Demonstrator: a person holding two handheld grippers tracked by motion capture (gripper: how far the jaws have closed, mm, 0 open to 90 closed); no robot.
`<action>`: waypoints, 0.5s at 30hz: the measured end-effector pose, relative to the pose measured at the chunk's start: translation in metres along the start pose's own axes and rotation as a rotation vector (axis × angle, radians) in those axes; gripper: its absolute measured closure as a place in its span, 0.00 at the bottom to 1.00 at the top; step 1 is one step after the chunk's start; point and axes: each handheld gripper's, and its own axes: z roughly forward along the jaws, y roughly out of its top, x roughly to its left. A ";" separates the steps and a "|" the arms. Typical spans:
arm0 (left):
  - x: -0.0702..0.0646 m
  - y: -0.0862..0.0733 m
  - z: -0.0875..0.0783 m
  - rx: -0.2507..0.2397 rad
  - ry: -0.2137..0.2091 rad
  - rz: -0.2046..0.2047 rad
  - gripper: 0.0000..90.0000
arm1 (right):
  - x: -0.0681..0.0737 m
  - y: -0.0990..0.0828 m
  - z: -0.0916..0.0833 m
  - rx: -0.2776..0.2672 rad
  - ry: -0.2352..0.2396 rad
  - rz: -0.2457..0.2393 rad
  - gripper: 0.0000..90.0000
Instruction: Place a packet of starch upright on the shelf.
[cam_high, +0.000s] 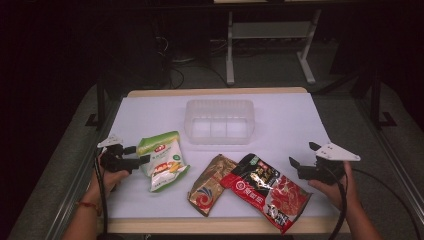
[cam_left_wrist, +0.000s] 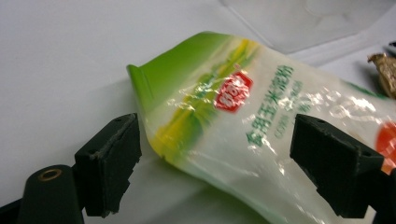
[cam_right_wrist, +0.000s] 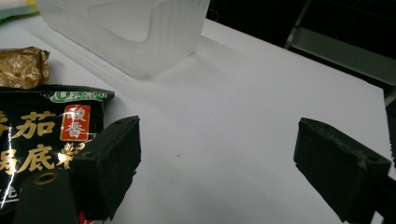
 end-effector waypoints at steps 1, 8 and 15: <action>0.002 0.002 0.003 0.002 0.010 -0.006 0.17 | 0.001 0.000 0.001 0.005 0.004 -0.002 0.16; 0.010 0.007 0.021 0.060 -0.017 -0.038 0.15 | 0.004 -0.002 0.003 0.025 0.028 -0.020 0.16; -0.005 0.009 0.028 0.090 -0.096 0.002 0.13 | 0.005 -0.002 0.004 0.025 0.049 -0.018 0.16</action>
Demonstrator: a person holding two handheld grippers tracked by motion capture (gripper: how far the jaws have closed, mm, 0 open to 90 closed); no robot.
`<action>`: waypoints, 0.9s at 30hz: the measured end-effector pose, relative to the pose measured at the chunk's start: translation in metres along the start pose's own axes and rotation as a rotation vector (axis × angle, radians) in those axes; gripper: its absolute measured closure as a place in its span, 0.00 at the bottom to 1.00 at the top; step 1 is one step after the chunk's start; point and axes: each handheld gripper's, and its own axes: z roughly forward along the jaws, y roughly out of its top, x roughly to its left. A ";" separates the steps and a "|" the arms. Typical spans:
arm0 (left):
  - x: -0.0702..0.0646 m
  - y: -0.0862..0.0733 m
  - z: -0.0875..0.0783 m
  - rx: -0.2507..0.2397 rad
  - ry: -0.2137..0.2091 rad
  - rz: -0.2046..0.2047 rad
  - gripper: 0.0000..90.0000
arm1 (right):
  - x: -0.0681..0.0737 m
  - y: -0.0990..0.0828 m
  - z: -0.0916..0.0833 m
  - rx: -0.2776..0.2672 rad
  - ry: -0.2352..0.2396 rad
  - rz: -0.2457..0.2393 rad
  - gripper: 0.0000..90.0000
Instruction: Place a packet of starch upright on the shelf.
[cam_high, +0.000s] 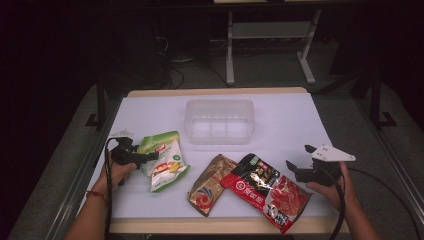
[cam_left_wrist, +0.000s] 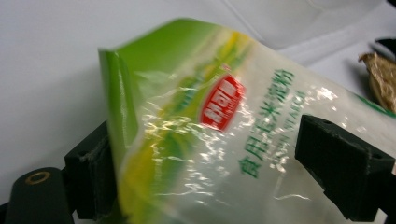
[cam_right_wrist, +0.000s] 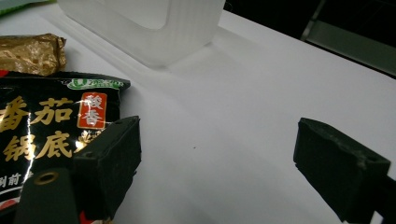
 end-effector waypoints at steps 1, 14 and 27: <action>-0.002 0.000 -0.001 -0.005 -0.015 -0.005 0.15 | 0.001 0.000 0.000 0.003 0.008 0.006 0.16; -0.019 -0.001 0.008 -0.014 0.055 -0.028 0.46 | 0.004 0.003 -0.002 -0.033 0.013 -0.017 0.20; -0.025 0.000 0.012 -0.033 0.186 0.048 0.93 | 0.003 0.001 -0.003 -0.034 0.004 -0.026 0.20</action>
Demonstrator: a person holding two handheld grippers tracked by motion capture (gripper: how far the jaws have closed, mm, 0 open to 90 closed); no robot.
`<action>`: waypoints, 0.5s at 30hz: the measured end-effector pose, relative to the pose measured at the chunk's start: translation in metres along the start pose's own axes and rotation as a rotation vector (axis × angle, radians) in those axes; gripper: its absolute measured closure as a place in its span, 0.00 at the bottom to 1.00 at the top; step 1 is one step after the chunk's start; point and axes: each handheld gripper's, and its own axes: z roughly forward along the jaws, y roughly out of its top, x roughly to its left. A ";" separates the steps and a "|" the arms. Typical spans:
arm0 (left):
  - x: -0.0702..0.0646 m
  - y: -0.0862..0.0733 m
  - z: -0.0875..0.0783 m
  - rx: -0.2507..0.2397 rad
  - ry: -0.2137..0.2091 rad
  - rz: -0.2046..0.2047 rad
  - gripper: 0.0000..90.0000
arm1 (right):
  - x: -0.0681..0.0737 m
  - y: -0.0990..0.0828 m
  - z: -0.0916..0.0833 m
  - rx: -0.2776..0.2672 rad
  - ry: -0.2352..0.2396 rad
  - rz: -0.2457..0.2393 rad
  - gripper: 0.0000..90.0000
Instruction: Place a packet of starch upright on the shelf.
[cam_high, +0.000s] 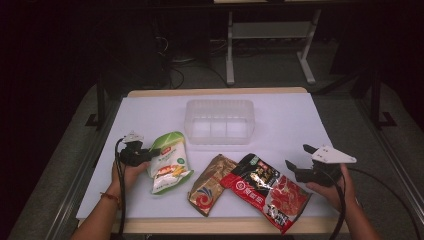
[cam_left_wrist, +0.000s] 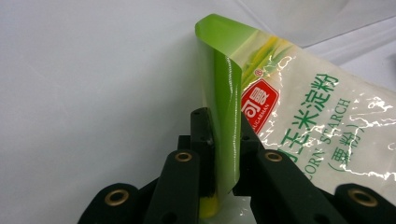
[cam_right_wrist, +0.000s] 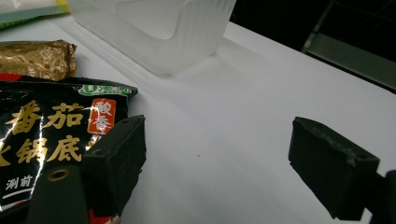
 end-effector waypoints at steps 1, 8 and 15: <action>0.000 0.000 -0.001 -0.009 -0.002 -0.002 0.94 | 0.000 0.000 -0.001 0.000 -0.007 -0.003 0.20; 0.010 -0.002 -0.024 -0.166 -0.089 -0.059 0.99 | -0.003 0.003 -0.002 -0.030 -0.033 0.007 0.21; 0.002 -0.001 -0.045 -0.243 -0.091 -0.009 1.00 | -0.006 0.004 -0.001 -0.032 -0.035 0.020 0.21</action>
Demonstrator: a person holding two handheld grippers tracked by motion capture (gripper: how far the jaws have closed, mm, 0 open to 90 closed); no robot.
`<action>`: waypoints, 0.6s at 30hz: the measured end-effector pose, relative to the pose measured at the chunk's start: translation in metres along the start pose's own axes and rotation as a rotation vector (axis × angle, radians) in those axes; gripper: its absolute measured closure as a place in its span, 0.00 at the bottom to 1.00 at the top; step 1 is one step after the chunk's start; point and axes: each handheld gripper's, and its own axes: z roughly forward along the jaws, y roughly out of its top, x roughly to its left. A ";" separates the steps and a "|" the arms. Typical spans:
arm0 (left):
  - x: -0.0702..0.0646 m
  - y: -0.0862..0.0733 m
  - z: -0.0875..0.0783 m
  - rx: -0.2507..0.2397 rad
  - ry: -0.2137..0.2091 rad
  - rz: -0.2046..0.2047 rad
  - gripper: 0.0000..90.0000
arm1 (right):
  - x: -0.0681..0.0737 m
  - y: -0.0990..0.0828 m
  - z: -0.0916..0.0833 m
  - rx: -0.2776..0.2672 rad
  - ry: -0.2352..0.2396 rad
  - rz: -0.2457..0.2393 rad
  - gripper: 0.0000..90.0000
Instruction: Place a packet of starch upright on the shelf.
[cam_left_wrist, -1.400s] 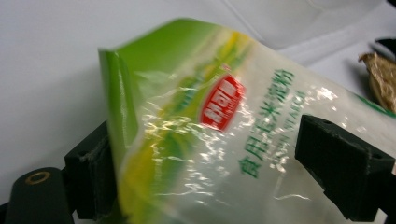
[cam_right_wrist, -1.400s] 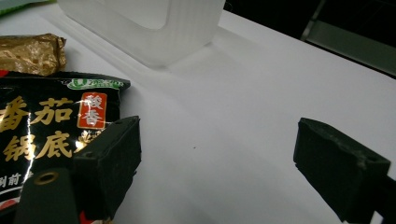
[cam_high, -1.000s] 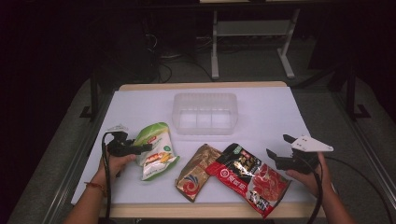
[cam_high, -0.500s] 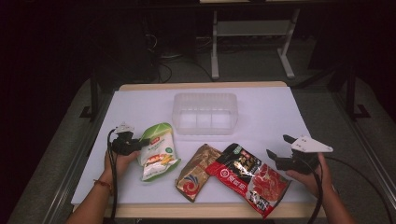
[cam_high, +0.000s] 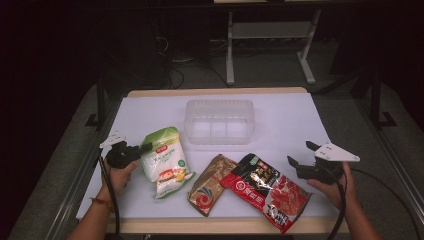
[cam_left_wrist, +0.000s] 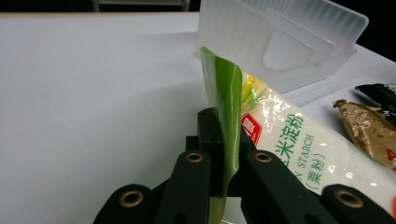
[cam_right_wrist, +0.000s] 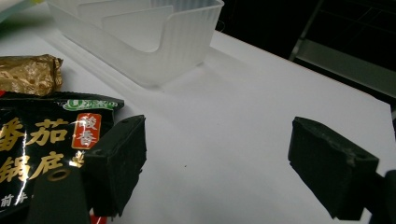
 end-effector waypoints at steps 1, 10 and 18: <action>-0.004 0.003 -0.007 -0.028 -0.013 0.000 1.00 | -0.001 0.001 0.000 -0.006 0.000 0.008 0.21; -0.021 0.012 -0.029 -0.089 -0.052 0.053 1.00 | -0.005 0.002 0.001 -0.015 -0.005 0.022 0.21; -0.032 0.018 -0.037 -0.120 -0.124 0.043 1.00 | -0.007 0.002 0.003 -0.009 -0.015 0.028 0.21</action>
